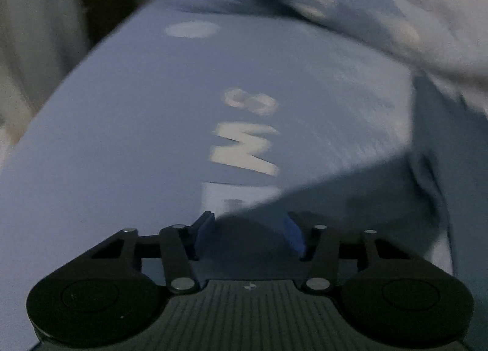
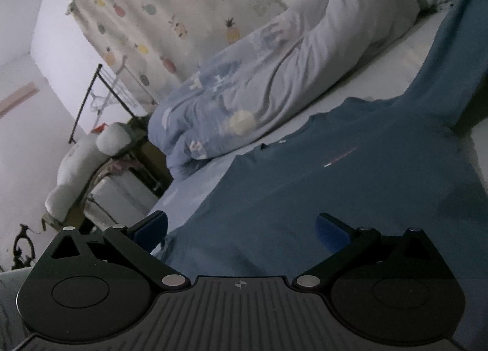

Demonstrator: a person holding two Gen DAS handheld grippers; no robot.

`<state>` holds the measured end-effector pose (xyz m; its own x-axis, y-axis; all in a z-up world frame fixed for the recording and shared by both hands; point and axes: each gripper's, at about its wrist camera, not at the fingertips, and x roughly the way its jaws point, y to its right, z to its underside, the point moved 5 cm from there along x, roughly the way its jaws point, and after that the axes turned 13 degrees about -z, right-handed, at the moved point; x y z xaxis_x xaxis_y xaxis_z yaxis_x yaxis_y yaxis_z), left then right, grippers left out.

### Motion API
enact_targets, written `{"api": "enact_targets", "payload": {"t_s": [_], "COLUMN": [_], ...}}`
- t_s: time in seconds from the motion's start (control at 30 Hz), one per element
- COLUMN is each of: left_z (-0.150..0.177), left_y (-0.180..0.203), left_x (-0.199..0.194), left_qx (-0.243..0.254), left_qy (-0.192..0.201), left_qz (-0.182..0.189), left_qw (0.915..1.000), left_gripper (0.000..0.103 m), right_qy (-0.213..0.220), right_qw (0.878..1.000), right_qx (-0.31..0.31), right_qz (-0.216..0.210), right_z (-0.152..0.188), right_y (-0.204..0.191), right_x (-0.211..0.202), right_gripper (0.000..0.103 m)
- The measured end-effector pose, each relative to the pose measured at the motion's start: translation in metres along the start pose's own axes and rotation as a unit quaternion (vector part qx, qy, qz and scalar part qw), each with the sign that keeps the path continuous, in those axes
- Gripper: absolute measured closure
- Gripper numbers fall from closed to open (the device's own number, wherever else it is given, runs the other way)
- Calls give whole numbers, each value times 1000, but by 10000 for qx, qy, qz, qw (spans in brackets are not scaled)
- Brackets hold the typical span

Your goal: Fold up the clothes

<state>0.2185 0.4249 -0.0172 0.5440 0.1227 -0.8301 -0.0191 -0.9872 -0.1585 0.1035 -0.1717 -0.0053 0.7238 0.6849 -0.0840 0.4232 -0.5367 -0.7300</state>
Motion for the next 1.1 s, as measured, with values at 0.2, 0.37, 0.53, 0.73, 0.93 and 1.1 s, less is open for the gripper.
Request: {"api": "enact_targets", "payload": {"t_s": [0.2, 0.37, 0.53, 0.73, 0.93, 1.1], "left_z": [2, -4, 2, -18, -31, -40], "left_y": [41, 69, 74, 21, -39, -49], "left_x": [-2, -2, 0, -8, -13, -1], "left_qx": [1014, 1709, 1763, 537, -510, -860], "left_qy": [-240, -42, 202, 774, 1065, 1035], "left_qz": [550, -143, -588, -1507, -2753, -3302], "left_qw": [9930, 9852, 9824, 9841, 9541, 9343], "left_gripper": [47, 68, 99, 99, 99, 100], "right_qy": [-196, -156, -94, 14, 10, -79], "right_qw": [9998, 9997, 9994, 9994, 9993, 9994], "right_qx": [25, 162, 283, 285, 288, 272], "right_qz": [8, 58, 167, 204, 225, 222], "right_z": [10, 9, 9, 7, 9, 11], "right_y": [0, 8, 15, 20, 21, 21], "right_x": [10, 7, 3, 0, 2, 5], "right_gripper": [0, 0, 0, 0, 0, 0]}}
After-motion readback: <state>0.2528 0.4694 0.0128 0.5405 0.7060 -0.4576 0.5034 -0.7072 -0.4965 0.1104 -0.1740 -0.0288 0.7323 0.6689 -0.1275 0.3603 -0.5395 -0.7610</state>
